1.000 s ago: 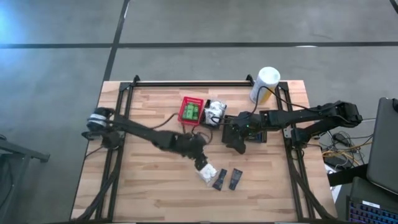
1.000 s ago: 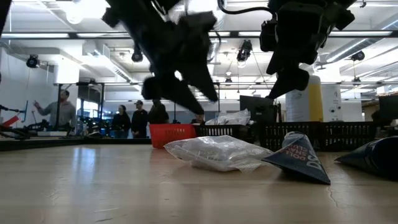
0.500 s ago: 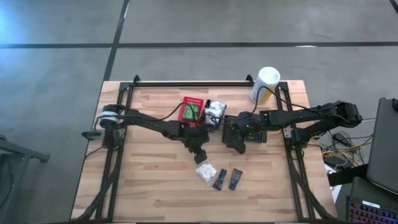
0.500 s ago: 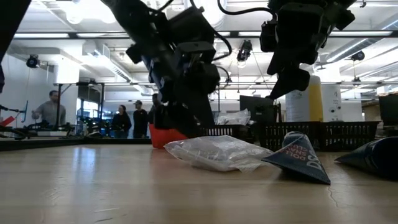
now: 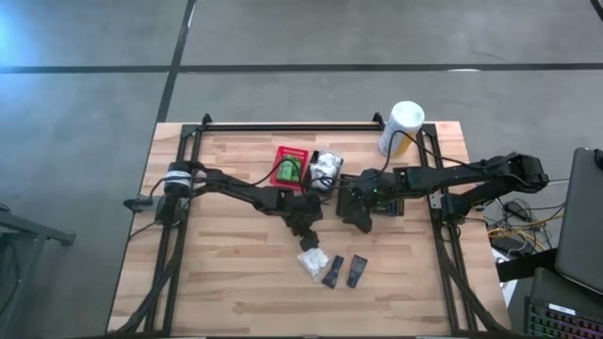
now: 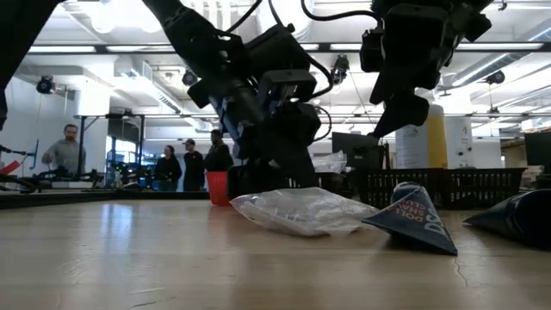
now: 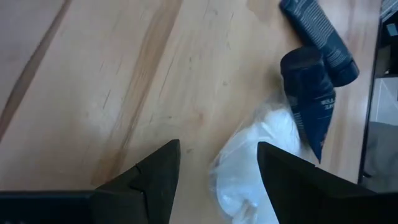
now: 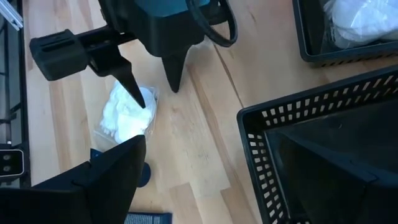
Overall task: Pick & Place Travel size toiletries
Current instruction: Put the cotton pack into the left black bin
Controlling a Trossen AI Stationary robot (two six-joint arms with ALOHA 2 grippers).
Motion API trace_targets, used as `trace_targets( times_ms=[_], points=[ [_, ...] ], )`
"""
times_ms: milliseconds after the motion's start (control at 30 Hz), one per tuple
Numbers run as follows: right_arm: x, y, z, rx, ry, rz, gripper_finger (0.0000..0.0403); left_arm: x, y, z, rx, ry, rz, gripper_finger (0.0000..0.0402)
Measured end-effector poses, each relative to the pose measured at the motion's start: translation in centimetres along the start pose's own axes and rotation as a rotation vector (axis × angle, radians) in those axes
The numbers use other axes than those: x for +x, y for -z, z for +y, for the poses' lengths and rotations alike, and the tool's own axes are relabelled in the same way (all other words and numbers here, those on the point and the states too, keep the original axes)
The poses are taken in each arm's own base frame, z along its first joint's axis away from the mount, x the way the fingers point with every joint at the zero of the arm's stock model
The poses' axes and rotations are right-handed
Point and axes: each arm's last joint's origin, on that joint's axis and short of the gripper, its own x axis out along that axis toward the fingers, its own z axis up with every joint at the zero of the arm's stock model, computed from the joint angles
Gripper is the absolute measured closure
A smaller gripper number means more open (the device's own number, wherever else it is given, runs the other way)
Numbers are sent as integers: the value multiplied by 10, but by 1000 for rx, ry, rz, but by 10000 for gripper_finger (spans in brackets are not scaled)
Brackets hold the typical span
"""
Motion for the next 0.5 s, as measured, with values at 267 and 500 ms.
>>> trace_targets(
  times_ms=[267,500],
  points=[
    [0,0,0,-5,1,1,39,1,1,-2,58,30,9,193],
    [0,0,-1,-6,10,-3,39,3,4,-6,89,45,24,269]
  ],
)
